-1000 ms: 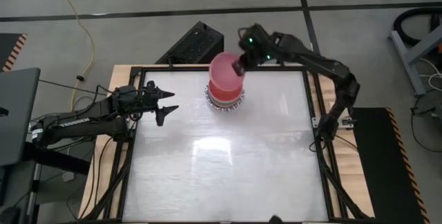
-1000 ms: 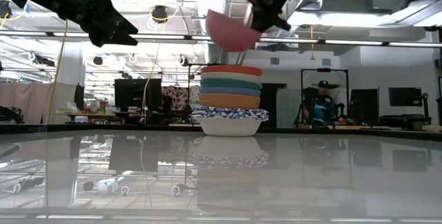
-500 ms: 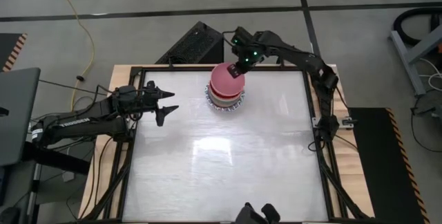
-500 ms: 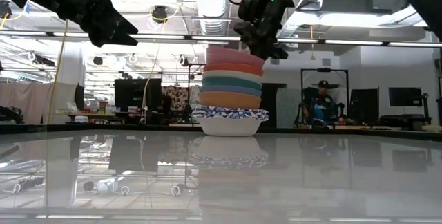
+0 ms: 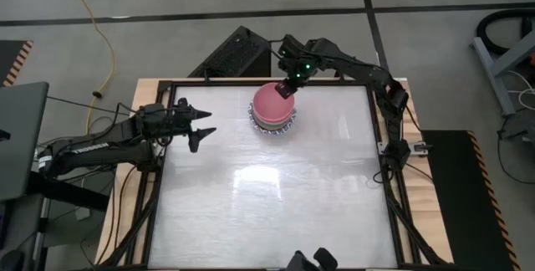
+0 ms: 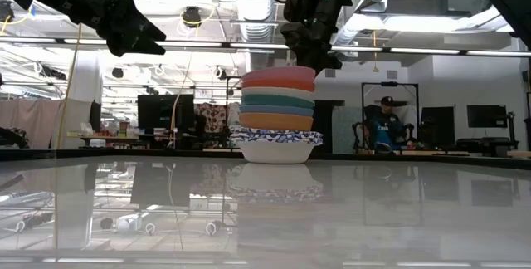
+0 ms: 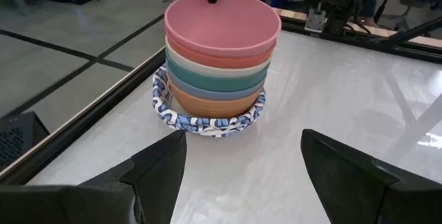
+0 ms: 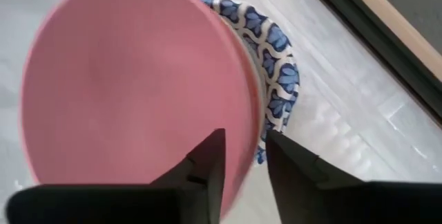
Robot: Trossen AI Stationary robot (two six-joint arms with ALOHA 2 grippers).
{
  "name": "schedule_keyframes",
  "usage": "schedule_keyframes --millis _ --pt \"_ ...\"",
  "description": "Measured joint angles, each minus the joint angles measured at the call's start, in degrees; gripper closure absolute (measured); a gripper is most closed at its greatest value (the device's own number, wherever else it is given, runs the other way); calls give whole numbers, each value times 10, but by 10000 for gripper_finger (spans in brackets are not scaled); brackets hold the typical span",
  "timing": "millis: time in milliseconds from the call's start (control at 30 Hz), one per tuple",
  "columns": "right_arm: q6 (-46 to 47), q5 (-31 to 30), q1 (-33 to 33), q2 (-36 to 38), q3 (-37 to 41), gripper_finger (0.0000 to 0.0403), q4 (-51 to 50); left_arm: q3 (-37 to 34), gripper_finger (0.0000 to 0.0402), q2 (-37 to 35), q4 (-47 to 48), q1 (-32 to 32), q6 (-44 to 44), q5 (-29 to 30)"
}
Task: Nest bowls inside each other
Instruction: Stack the pink bowl on top of the orange bowl, then return to Home Position
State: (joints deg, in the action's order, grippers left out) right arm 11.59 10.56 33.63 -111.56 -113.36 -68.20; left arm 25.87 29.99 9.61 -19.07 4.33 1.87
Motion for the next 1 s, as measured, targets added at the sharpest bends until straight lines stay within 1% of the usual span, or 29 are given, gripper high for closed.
schedule_keyframes --millis 100,200,333,433,533,633,667,733,800,867,933,1000 --pt "-1 1 5 11 -4 260 1 0 127 0 -2 0 5 2" --pt "-10 1 8 33 -20 250 0 0 127 0 -13 0 15 2" --pt "-39 0 3 83 -38 247 18 0 127 0 -45 0 42 -12" --pt "-91 0 -15 134 -39 249 25 0 127 0 -73 0 58 -8" --pt "-164 0 -55 197 -39 250 22 0 127 -1 -72 0 41 31" --pt "-241 1 -107 267 -34 250 -11 0 127 -1 -83 0 35 100" --pt "-260 1 -124 291 -31 250 -36 0 127 -2 -92 0 36 120" --pt "-265 3 -158 336 -16 250 -64 0 127 -8 -115 0 28 130" --pt "-243 -2 -191 387 23 251 -39 0 127 -14 -145 0 13 104" --pt "-225 -7 -222 441 89 251 20 0 127 -17 -169 -1 9 61" --pt "-223 -4 -250 498 181 251 110 0 127 -17 -188 -3 13 16" --pt "-220 -1 -272 556 299 251 224 0 127 -15 -197 -5 19 -33"
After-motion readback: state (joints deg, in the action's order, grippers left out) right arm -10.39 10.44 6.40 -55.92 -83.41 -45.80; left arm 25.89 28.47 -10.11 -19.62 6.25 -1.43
